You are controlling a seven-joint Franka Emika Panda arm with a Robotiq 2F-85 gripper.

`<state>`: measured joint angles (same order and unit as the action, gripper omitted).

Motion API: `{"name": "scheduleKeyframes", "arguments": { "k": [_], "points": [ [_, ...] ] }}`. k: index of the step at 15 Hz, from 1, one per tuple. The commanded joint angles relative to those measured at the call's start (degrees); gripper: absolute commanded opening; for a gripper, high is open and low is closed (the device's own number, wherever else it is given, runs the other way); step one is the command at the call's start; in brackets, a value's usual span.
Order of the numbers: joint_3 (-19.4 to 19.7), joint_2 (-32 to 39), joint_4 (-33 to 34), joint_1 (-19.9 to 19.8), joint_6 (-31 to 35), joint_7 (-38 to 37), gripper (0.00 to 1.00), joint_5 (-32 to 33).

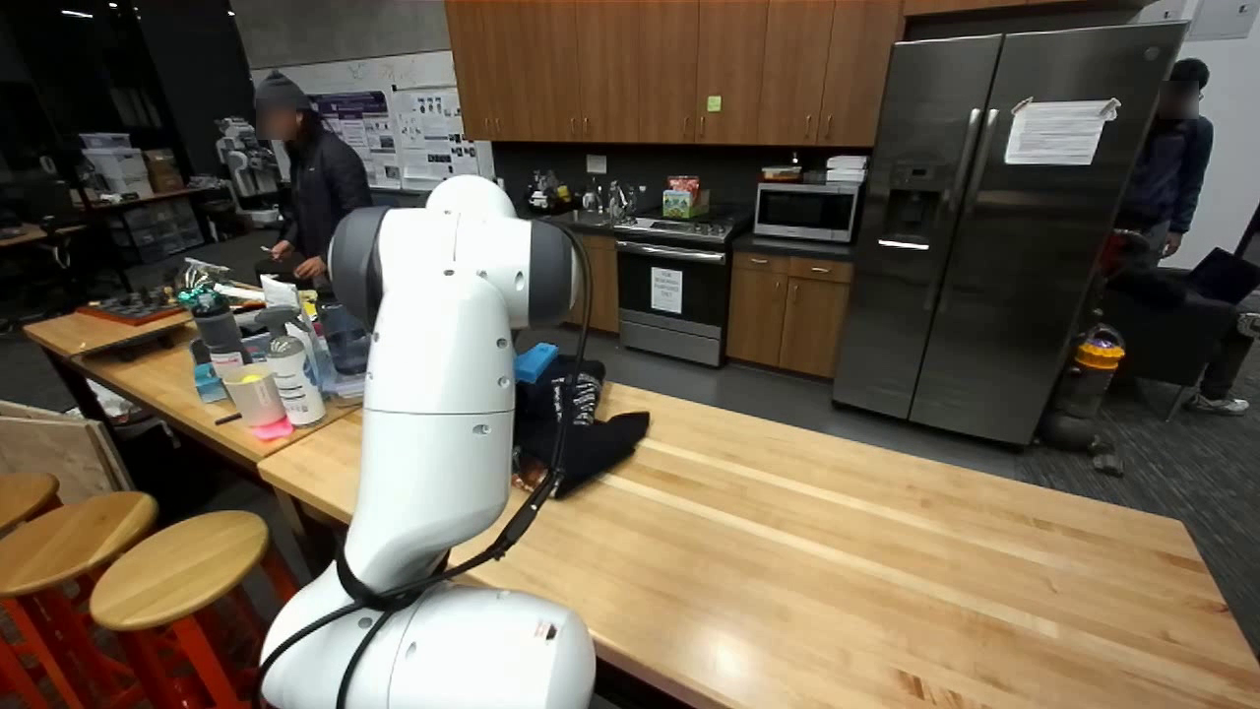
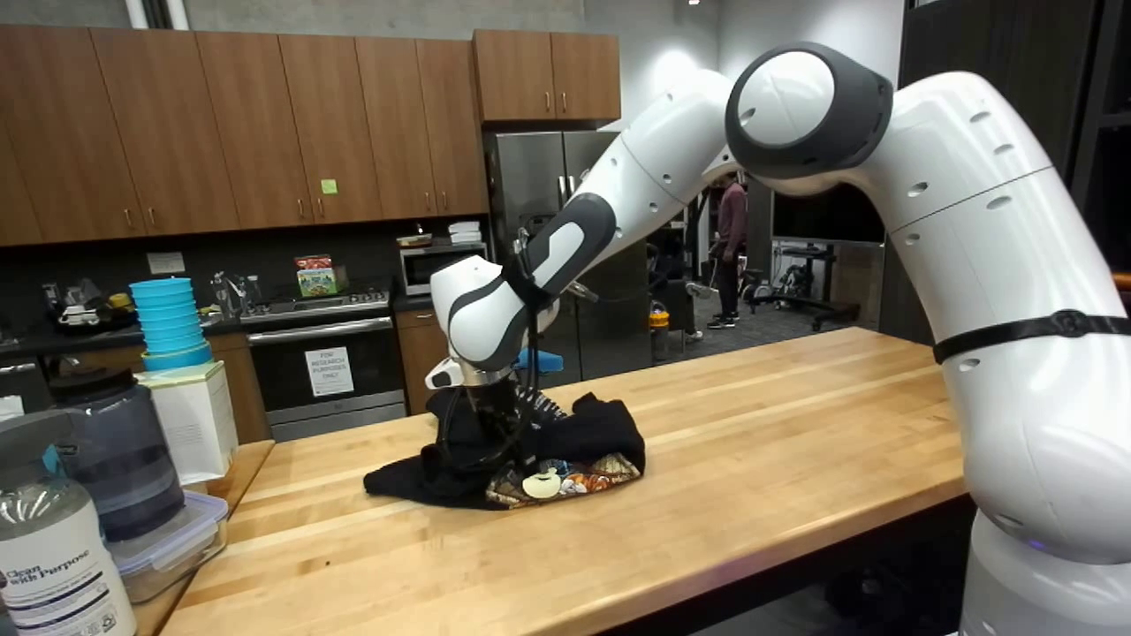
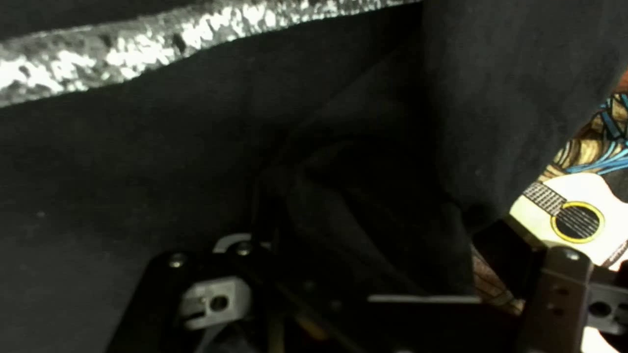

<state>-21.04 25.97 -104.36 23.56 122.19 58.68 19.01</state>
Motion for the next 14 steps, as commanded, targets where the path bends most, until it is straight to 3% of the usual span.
{"name": "scheduleKeyframes", "arguments": {
  "k": [1, 11, 14],
  "points": [
    [-1.47, 0.91, 1.95, 1.59, 0.55, 5.15, 1.00, 2.55],
    [-4.06, -14.62, -5.02, 2.35, 11.22, 4.72, 1.00, 3.66],
    [-4.62, -18.97, -6.94, 1.60, 15.71, 4.81, 1.00, 1.15]
  ]
}}
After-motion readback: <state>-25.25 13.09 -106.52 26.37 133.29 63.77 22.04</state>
